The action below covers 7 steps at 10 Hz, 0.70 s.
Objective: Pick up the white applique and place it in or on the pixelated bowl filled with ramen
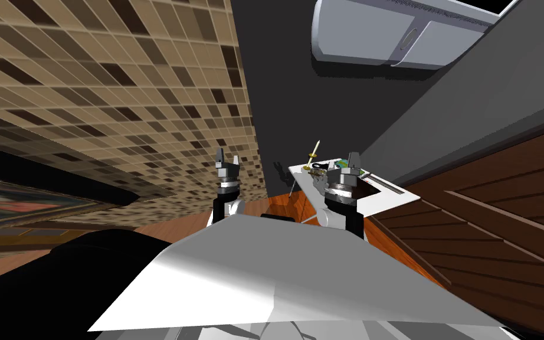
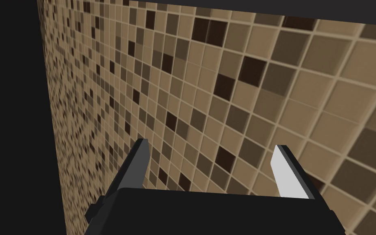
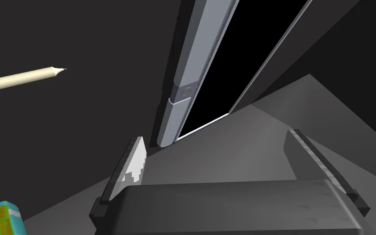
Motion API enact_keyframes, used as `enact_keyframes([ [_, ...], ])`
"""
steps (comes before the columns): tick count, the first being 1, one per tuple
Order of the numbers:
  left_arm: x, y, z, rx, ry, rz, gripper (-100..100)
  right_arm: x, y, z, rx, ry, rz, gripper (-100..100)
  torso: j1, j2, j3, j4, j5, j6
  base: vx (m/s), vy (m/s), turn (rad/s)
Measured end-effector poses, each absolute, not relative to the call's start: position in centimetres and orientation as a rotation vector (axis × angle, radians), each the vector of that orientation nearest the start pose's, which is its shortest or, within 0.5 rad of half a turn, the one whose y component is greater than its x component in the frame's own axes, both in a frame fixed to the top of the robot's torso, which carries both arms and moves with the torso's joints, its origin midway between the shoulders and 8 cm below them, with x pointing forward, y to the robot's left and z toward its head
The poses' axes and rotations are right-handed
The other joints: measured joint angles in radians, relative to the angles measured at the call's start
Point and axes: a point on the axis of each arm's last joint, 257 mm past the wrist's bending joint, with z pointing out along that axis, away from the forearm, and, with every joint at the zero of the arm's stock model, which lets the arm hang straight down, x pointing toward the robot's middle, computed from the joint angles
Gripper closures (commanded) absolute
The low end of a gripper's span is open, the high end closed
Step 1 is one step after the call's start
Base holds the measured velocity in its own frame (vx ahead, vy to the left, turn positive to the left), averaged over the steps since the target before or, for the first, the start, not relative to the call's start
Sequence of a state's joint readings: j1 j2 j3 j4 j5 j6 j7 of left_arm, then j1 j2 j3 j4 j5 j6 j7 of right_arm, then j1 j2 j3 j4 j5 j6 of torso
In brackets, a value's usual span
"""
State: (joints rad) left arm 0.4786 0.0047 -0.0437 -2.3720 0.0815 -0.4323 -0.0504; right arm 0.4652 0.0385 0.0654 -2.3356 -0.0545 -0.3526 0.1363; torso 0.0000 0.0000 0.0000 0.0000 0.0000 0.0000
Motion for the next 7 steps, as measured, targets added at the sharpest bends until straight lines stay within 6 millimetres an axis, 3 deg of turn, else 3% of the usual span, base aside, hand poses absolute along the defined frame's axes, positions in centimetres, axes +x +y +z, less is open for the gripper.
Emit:
enact_keyframes([
  [4,33.8,26.9,5.9,-0.656,0.553,-1.373,0,37.8,-25.2,1.5,0.704,0.748,1.308,-100,0.002,0.008,0.005,0.002,0.0,0.0,-0.113,0.025,-0.037],
  [7,33.8,26.9,5.9,-0.656,0.553,-1.373,0,40.2,-24.9,-1.4,0.754,0.842,1.343,-100,-0.001,0.009,0.005,0.002,0.0,0.0,-0.145,-0.006,-0.062],
])
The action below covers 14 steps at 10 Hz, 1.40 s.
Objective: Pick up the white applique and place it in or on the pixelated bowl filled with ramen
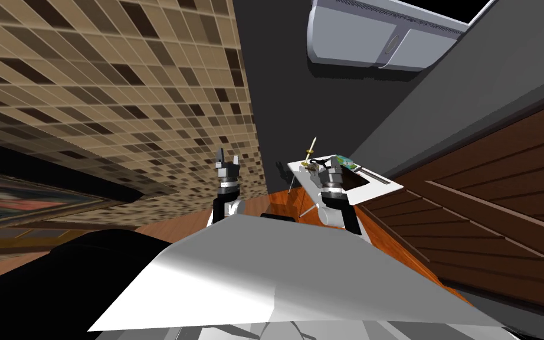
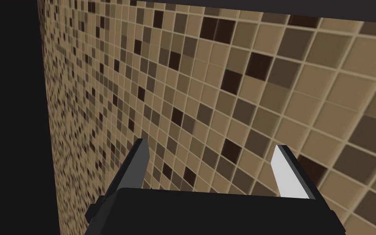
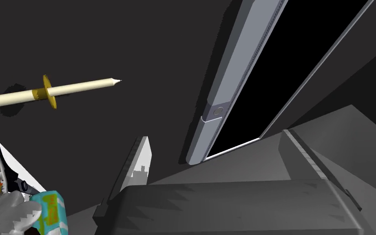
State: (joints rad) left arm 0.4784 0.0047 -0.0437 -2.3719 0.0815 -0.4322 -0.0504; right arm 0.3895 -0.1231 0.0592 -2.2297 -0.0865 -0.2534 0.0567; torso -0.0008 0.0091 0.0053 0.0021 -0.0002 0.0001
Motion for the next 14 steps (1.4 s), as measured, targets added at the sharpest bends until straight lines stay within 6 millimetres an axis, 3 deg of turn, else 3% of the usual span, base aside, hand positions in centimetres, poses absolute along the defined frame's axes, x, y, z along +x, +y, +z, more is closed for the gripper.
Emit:
enact_keyframes([
  [9,33.8,26.9,5.9,-0.656,0.553,-1.373,0,47.2,-25.2,-10.8,1.093,1.013,1.45,-100,0.0,-0.003,-0.001,0.0,0.0,0.0,-0.124,-0.024,-0.062],
  [14,33.8,26.9,5.9,-0.656,0.553,-1.373,0,49.7,-25.2,-13.8,1.262,1.044,1.488,-100,0.0,-0.005,-0.003,-0.001,0.0,0.0,-0.063,-0.028,-0.051],
])
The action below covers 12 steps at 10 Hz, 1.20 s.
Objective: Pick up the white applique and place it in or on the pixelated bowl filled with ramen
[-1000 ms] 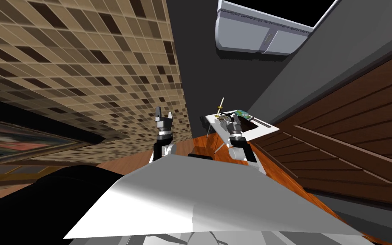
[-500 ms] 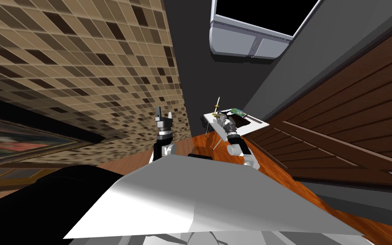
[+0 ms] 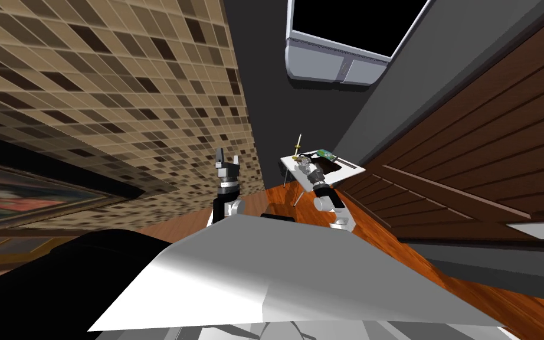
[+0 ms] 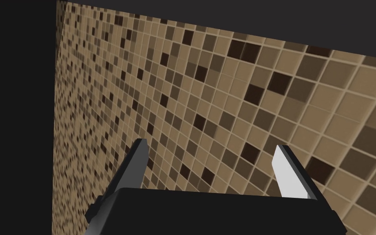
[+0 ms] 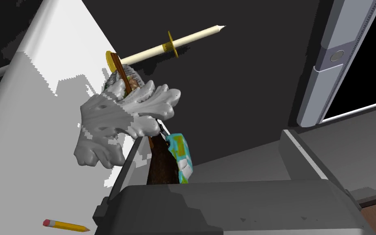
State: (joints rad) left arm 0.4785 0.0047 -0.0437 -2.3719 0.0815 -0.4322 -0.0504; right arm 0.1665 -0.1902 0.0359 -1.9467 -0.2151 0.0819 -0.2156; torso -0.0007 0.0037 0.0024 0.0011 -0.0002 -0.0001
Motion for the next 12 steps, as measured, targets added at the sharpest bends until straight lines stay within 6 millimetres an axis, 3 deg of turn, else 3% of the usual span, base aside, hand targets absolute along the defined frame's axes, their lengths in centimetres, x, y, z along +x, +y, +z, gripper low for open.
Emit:
enact_keyframes([
  [8,33.8,26.9,5.9,-0.656,0.553,-1.373,0,53.5,-24.1,-20.1,1.639,1.062,1.555,-100,-0.001,-0.003,-0.002,-0.001,0.0,0.0,-0.039,-0.036,-0.059],
  [12,33.8,26.9,5.9,-0.656,0.553,-1.373,0,54.9,-23.4,-22.2,1.813,1.057,1.574,-100,-0.001,-0.004,-0.002,-0.001,0.0,0.0,-0.002,-0.033,-0.055],
])
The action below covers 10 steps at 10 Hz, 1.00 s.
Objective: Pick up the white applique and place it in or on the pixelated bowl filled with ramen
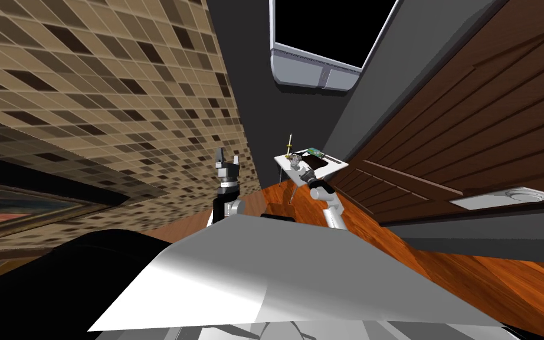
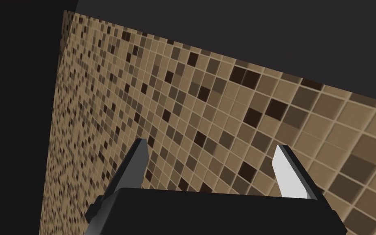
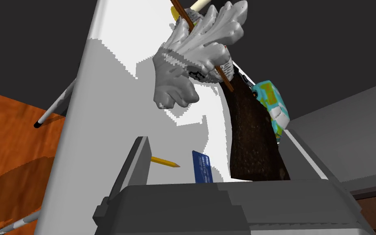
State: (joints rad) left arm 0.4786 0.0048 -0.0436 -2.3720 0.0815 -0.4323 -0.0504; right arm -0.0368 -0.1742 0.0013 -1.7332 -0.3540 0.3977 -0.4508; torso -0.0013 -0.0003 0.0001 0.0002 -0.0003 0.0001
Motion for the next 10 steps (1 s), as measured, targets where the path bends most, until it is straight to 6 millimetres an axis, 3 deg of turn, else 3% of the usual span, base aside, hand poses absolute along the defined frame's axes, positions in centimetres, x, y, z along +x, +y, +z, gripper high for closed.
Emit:
enact_keyframes([
  [10,33.8,26.9,5.9,-0.656,0.553,-1.373,0,57.0,-20.2,-25.8,2.24,1.021,1.594,-100,0.001,-0.003,-0.002,-0.001,0.0,0.0,0.031,-0.028,-0.046],
])
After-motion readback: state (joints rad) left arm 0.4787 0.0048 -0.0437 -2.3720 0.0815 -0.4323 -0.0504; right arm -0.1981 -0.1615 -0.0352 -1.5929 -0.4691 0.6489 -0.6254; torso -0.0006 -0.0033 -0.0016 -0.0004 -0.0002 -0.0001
